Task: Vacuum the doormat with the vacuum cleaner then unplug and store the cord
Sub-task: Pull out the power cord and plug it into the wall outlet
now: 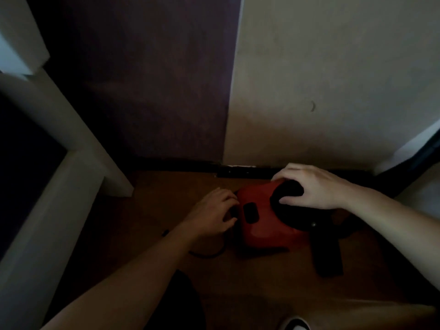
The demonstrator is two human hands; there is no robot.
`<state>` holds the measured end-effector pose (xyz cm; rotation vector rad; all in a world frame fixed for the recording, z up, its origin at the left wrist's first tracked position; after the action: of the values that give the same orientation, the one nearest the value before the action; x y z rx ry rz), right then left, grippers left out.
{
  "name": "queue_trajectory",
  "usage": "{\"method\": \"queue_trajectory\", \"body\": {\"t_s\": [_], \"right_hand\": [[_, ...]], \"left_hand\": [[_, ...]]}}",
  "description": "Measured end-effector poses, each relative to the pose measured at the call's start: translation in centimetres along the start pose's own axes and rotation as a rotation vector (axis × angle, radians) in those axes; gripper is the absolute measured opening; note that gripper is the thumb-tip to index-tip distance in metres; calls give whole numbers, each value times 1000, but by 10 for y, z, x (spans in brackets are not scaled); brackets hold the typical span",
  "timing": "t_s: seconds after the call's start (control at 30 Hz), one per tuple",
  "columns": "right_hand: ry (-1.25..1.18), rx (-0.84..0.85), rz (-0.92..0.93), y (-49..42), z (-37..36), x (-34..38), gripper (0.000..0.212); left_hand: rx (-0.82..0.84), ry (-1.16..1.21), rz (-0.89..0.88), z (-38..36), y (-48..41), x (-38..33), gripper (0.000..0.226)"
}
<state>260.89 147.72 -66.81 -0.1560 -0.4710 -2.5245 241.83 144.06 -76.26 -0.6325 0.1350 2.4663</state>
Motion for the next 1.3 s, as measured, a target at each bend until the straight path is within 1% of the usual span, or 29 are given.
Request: {"method": "queue_trajectory", "body": {"t_s": [0.07,0.13,0.2,0.3,0.37,0.43,0.53,0.63,0.7,0.77,0.83,0.9,0.97,1.13,1.3], "right_hand": [[-48,8,-4,-4,-16,-8,52],[-40,4,11,-6,-33,-11,48],[41,-64,22,-6,-45,-11,44],[136,-229,16,-4,-50,-9,38],[164,-284,9,-4,-50,-7,42],[178,-296,-7,-4,-50,-6,46],[187,-307,-30,-4,-48,-5,48],[199,-322,-54,-4,-47,-4,51],[205,-324,-66,-4,-48,-3,51],[198,-327,-73,-3,-47,-3,50],[193,-324,-72,-3,-45,-2,50],[205,-306,-78,-3,-46,-3,50],[223,-303,-87,-4,-47,-3,49],[242,-292,-114,-7,-46,-2,50],[258,-232,-155,-6,-43,-1,53]], "left_hand": [[55,-86,-33,-14,-4,5,46],[95,-159,-34,-27,-6,13,47],[137,-208,-35,-37,-6,18,47],[176,-215,-39,-45,-6,19,41],[190,-163,-22,-48,-5,20,33],[242,-85,5,-54,-2,19,27],[297,29,55,-66,8,31,28],[301,139,192,-78,22,62,34],[241,240,326,-78,27,81,41],[144,362,440,-75,24,92,56],[63,527,501,-79,15,95,65],[27,739,563,-93,6,93,61],[44,921,621,-107,2,88,56],[162,1053,688,-118,2,84,46],[197,1187,719,-122,0,81,42]]}}
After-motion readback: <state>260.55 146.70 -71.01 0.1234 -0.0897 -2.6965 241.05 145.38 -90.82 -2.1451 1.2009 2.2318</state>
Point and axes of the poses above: each hand's wrist, its own y-axis away from the middle knuckle, its own z-axis out of the back of the hand, x = y × z, the point moved 8 cm from there along -y, towards the middle knuckle, and after that the axes turned 5 degrees about y, right-handed, at the moved point
